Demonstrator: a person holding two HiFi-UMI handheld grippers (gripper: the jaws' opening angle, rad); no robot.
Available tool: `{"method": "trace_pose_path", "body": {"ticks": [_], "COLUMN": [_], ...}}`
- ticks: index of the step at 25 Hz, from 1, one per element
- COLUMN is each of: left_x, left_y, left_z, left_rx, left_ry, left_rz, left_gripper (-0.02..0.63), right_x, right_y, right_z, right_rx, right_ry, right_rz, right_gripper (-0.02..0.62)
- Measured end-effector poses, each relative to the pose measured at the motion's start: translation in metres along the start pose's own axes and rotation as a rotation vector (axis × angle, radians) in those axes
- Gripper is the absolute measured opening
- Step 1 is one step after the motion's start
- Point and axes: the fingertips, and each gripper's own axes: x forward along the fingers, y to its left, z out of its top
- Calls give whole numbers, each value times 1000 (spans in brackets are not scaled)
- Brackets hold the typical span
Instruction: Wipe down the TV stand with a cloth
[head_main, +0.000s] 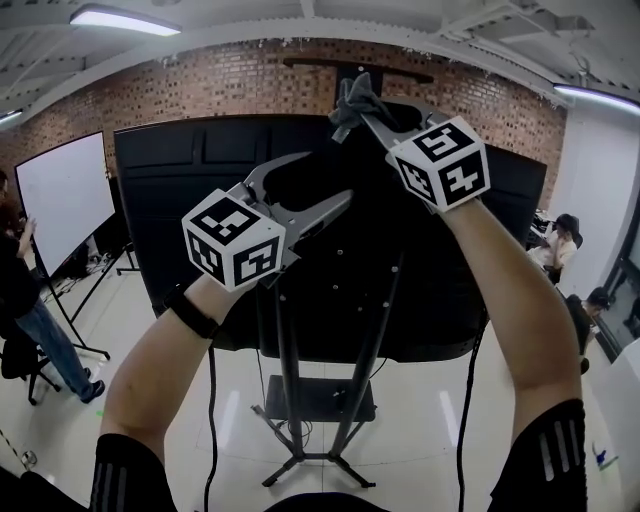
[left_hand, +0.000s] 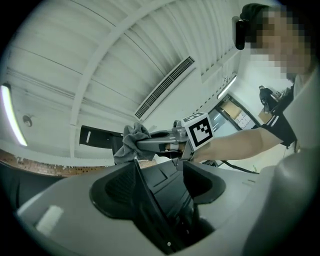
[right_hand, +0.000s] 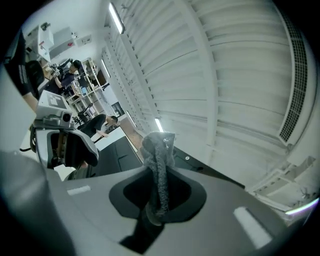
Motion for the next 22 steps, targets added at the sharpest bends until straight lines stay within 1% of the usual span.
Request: {"method": "trace_pose_path", "body": {"ticks": [5, 9, 12, 15, 22], "left_x": [5, 6, 6, 4, -4], "left_y": [19, 25, 27, 28, 21], "left_z": [-2, -5, -10, -17, -42], "left_rx": [-7, -9, -19, -32, -69], "left_ry": [3, 10, 14, 19, 28], "left_rz": [32, 40, 42, 42, 41], "left_gripper": [322, 319, 319, 316, 314], "right_x": [21, 35, 39, 38, 30], "right_y": [-20, -27, -21, -11, 26], "right_z": [10, 2, -9, -17, -47], "right_rx": [-90, -146, -172, -195, -287], "right_ry": [38, 99, 134, 137, 190], "right_rz": [-55, -76, -65, -53, 1], "right_gripper": [40, 40, 37, 35, 34]}}
